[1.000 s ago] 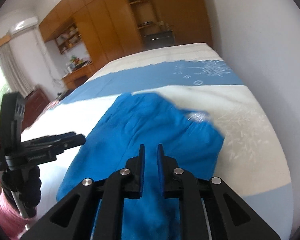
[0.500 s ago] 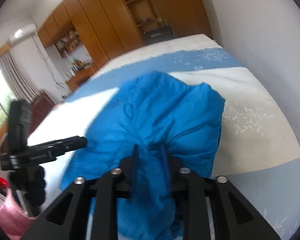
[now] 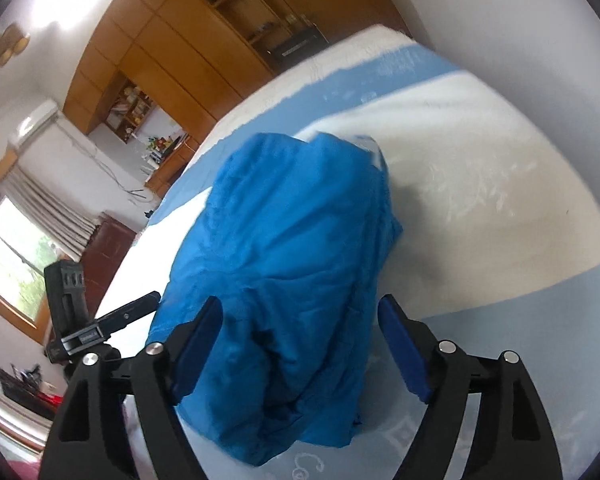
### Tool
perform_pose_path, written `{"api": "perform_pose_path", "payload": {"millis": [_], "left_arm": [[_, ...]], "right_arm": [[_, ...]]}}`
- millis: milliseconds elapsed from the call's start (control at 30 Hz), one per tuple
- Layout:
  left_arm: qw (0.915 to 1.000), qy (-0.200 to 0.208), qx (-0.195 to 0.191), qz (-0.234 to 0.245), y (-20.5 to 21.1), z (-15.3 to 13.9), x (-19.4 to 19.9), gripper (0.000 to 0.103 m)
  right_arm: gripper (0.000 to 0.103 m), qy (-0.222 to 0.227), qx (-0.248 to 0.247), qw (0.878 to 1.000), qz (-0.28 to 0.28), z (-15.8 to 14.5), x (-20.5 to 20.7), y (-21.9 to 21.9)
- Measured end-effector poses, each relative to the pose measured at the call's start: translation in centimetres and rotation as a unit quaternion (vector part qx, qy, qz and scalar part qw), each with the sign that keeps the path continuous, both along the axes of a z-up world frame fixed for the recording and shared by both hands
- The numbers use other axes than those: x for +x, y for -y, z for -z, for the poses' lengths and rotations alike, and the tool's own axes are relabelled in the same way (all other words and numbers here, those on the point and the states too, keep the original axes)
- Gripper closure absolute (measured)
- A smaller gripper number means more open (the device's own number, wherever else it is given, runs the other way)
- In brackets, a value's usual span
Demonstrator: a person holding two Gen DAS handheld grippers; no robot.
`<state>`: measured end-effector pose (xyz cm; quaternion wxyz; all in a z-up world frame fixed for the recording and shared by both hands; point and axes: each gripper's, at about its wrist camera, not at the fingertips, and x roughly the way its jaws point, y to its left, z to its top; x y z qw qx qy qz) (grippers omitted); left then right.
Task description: Fold large clothes
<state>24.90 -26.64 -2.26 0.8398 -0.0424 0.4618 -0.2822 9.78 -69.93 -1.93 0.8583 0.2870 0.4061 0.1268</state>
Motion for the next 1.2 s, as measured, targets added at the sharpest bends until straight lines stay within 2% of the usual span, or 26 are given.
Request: {"api": "perform_pose_path", "payload": {"millis": [167, 267, 400, 533, 600, 667, 800, 833, 900, 1200], "left_arm": [[0.9991, -0.023, -0.027, 0.022, 0.7, 1.0, 1.8, 0.014], [0.9958, -0.058, -0.058, 0.040, 1.1, 2.1, 3.2, 0.012], [0.9870, -0.103, -0.108, 0.060, 1.7, 3.7, 4.9, 0.009], [0.9827, -0.116, -0.124, 0.074, 2.7, 4.3, 5.5, 0.005], [0.9828, -0.113, -0.125, 0.076, 3.4, 4.4, 5.5, 0.004], [0.9834, -0.107, -0.125, 0.077, 3.6, 4.4, 5.2, 0.005], [0.9859, -0.078, -0.123, 0.082, 3.6, 3.5, 4.3, 0.025], [0.9864, -0.072, -0.123, 0.082, 3.5, 3.2, 4.1, 0.028], [0.9869, -0.065, -0.123, 0.080, 3.3, 2.7, 3.8, 0.034], [0.9888, -0.020, -0.136, 0.059, -1.1, -0.8, 1.1, 0.037]], "right_arm": [[0.015, -0.021, 0.064, 0.998, -0.020, 2.1, 1.9, 1.2], [0.013, -0.025, 0.083, 0.996, -0.037, 3.0, 2.9, 1.2], [0.010, -0.036, 0.099, 0.993, -0.053, 4.2, 4.1, 1.1], [0.010, -0.048, 0.133, 0.988, -0.068, 5.6, 5.4, 1.0], [0.011, -0.044, 0.135, 0.987, -0.076, 5.9, 5.9, 0.7], [0.017, -0.035, 0.136, 0.986, -0.084, 5.9, 6.2, 0.2], [0.038, -0.020, 0.135, 0.987, -0.087, 5.5, 6.0, -0.5], [0.043, -0.015, 0.128, 0.988, -0.087, 5.0, 5.9, -0.6], [0.048, -0.004, 0.107, 0.990, -0.089, 3.8, 5.7, -1.3], [0.051, 0.031, 0.090, 0.987, -0.129, -0.2, 6.0, -5.7]]}}
